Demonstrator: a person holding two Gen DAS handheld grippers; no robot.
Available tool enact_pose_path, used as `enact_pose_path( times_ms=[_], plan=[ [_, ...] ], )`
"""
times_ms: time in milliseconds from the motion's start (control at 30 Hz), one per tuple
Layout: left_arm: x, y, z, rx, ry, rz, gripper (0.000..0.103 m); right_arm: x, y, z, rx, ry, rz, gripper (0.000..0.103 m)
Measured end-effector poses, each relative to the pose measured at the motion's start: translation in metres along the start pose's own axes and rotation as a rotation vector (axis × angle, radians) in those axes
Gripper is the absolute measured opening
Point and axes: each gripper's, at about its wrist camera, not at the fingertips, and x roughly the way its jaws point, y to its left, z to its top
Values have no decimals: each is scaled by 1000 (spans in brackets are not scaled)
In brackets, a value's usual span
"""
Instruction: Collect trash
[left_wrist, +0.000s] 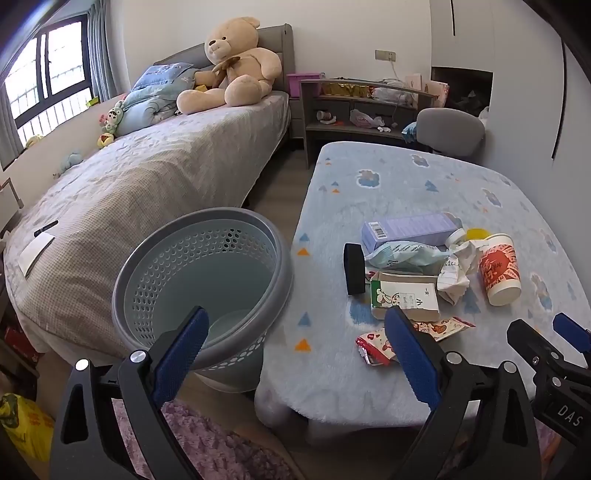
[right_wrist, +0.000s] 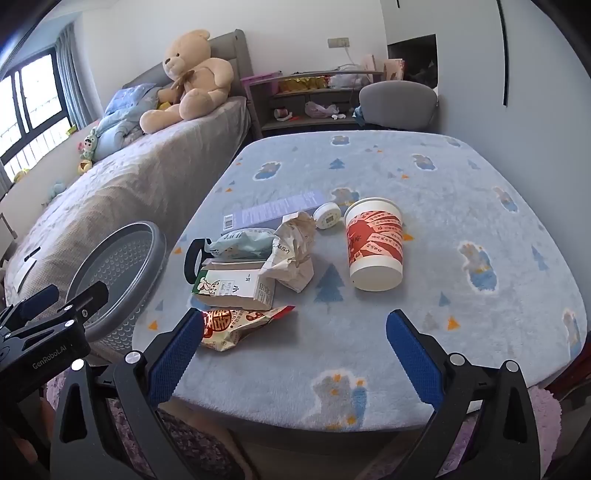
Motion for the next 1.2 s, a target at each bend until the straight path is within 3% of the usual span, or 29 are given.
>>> enact_pose_path(
  times_ms=[1200],
  plan=[
    [3, -3, -4, 1, 5, -3, 92, -8, 1, 4, -5, -17, -7, 97]
  ],
)
